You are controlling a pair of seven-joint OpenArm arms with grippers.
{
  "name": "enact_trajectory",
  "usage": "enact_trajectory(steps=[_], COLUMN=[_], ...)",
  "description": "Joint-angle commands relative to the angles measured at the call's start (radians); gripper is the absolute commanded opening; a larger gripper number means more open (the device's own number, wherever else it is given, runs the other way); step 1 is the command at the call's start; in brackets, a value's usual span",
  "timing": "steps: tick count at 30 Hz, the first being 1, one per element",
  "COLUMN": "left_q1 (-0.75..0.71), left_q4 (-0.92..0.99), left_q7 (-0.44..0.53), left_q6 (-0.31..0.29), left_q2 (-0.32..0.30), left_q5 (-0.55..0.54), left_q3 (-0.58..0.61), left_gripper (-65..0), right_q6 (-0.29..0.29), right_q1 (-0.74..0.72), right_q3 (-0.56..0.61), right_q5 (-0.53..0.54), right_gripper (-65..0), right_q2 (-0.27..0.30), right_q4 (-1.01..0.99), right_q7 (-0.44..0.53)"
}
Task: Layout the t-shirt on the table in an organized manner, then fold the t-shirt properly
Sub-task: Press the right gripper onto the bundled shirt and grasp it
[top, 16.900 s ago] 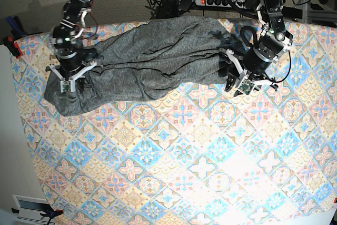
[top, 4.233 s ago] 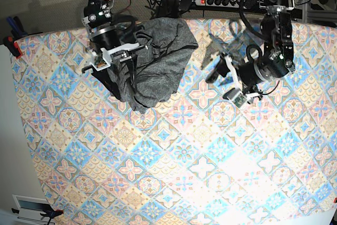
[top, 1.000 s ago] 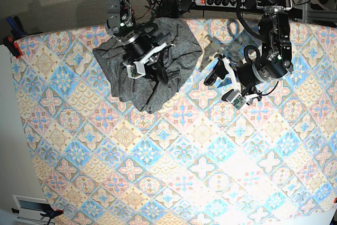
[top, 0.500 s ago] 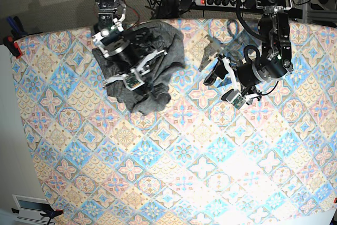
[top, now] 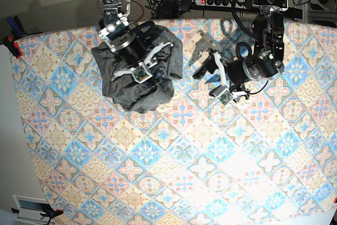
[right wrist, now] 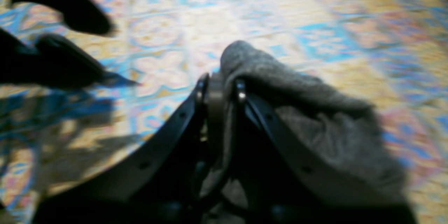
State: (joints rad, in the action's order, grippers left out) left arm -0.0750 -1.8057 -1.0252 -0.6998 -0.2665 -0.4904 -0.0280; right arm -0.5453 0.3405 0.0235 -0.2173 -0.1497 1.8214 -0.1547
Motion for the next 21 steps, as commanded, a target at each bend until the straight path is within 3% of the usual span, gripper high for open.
enact_trajectory(steps=[1, 11, 21], left_q1=[0.013, 0.008, -0.007], left_q4=[-0.019, -0.019, -0.019], left_q7=[0.021, 0.021, 0.021], left_q6=[0.002, 0.002, 0.002], left_q2=[-0.009, -0.03, -0.038], left_q5=[-0.015, -0.017, -0.017], left_q3=[0.003, 0.0, 0.0], left_gripper=[-21.4, -21.4, -21.4], right_q6=[0.001, 0.001, 0.001], right_q1=[-0.002, -0.007, -0.01], right_q3=[0.003, 0.006, 0.037], right_q5=[0.012, 0.012, 0.012], right_gripper=[-65.0, -64.1, -38.2], right_q2=[-0.001, -0.001, -0.001], right_q4=[-0.001, -0.036, -0.048], right_q7=[0.025, 0.02, 0.019])
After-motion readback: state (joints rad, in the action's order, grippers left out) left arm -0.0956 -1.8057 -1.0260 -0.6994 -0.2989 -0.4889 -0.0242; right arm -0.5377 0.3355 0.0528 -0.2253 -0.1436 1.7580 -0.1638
